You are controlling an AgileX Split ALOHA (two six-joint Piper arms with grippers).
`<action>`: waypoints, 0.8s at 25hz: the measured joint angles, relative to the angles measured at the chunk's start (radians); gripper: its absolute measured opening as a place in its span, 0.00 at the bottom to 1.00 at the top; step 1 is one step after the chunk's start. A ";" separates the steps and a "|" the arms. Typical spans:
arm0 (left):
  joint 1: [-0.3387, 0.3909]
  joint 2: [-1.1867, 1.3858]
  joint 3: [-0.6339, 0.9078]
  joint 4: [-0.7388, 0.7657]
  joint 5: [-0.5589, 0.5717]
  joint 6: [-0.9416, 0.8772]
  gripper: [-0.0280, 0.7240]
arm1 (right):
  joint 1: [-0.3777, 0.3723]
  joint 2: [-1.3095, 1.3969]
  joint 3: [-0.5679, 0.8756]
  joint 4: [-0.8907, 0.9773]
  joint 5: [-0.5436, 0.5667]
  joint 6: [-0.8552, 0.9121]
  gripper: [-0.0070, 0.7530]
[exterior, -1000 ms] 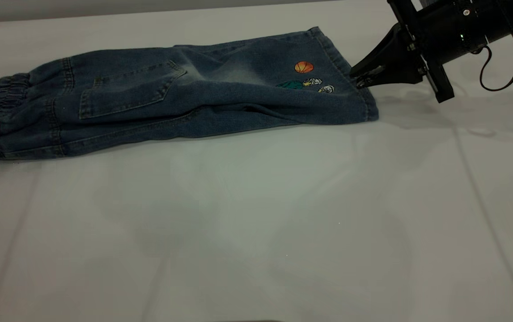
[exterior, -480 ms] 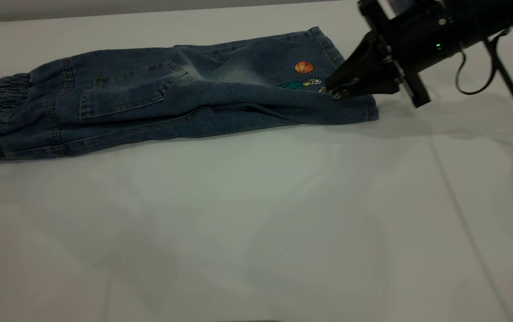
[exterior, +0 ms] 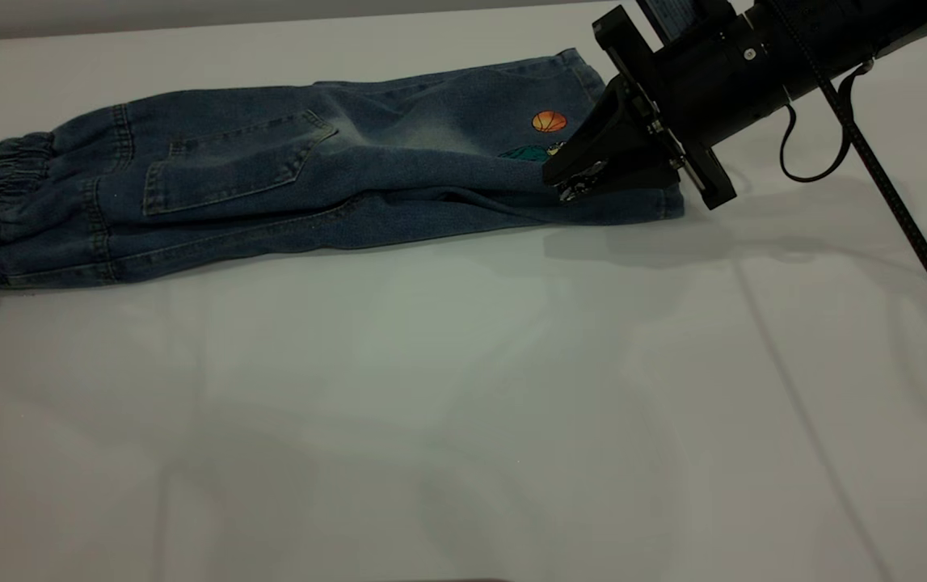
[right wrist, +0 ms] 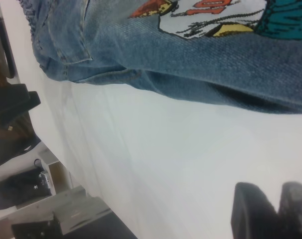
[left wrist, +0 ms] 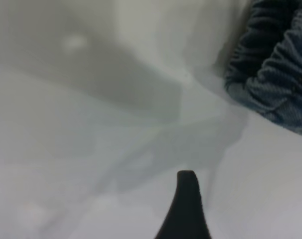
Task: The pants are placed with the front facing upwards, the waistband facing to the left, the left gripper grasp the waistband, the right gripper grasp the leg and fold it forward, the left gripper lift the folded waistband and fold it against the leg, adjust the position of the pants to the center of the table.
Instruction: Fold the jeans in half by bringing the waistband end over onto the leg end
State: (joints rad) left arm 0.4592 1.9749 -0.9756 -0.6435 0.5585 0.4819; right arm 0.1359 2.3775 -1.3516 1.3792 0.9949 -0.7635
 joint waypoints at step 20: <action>0.000 0.074 -0.001 -0.252 -0.019 0.227 0.83 | 0.004 0.000 0.000 -0.001 0.000 -0.008 0.14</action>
State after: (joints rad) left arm 0.4592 2.0488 -0.9764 -0.8955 0.5394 0.7094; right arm 0.1396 2.3775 -1.3519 1.3783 0.9949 -0.7716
